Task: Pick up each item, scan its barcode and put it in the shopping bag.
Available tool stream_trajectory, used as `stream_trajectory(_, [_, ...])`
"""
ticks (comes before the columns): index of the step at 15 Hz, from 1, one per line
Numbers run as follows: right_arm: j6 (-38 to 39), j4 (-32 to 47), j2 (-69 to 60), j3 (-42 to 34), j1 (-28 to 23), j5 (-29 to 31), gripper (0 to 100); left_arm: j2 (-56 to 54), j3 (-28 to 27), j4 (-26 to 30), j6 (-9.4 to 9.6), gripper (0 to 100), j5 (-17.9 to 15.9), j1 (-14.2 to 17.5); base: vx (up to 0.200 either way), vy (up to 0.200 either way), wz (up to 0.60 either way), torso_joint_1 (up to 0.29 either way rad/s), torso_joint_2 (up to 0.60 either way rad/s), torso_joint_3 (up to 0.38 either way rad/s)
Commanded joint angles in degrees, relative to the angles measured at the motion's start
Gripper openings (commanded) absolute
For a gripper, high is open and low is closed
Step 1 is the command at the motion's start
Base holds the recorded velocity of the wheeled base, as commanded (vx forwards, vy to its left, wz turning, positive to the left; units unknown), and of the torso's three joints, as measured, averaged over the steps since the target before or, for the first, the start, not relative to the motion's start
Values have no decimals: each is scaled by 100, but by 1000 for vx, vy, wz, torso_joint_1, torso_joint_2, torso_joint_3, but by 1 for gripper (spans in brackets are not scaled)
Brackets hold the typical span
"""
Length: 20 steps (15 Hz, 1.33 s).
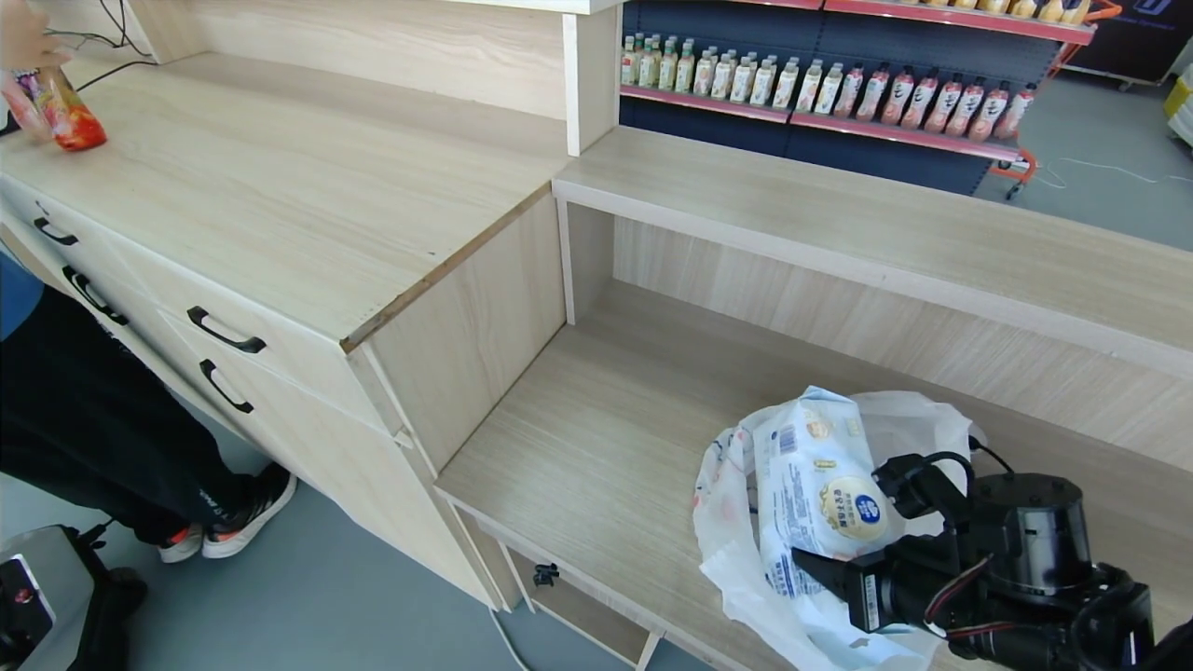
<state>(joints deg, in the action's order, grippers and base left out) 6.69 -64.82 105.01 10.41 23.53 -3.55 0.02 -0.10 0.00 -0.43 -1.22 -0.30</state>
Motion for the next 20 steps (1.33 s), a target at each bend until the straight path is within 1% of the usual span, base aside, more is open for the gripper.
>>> stream_trajectory(1, [-10,-13,160,-4,3,3,0,-2,1,0,-1,100,-1,4,0,0,0,0,0,0])
stream_trajectory(14, [-10,-75,529,58,3,3,0,-2,1,0,-1,100,-1,-5,0,0,0,0,0,0])
stream_trajectory(15, [-10,-75,529,58,3,3,100,-2,1,0,-1,100,-1,4,0,0,0,0,0,0])
stream_trajectory(19, [-19,-75,406,49,11,3,100,-2,1,0,-1,100,-1,4,0,0,0,0,0,0])
stream_trajectory(20, [-168,-66,160,66,29,3,100,-2,1,0,-1,100,-1,-5,0,0,0,0,0,0])
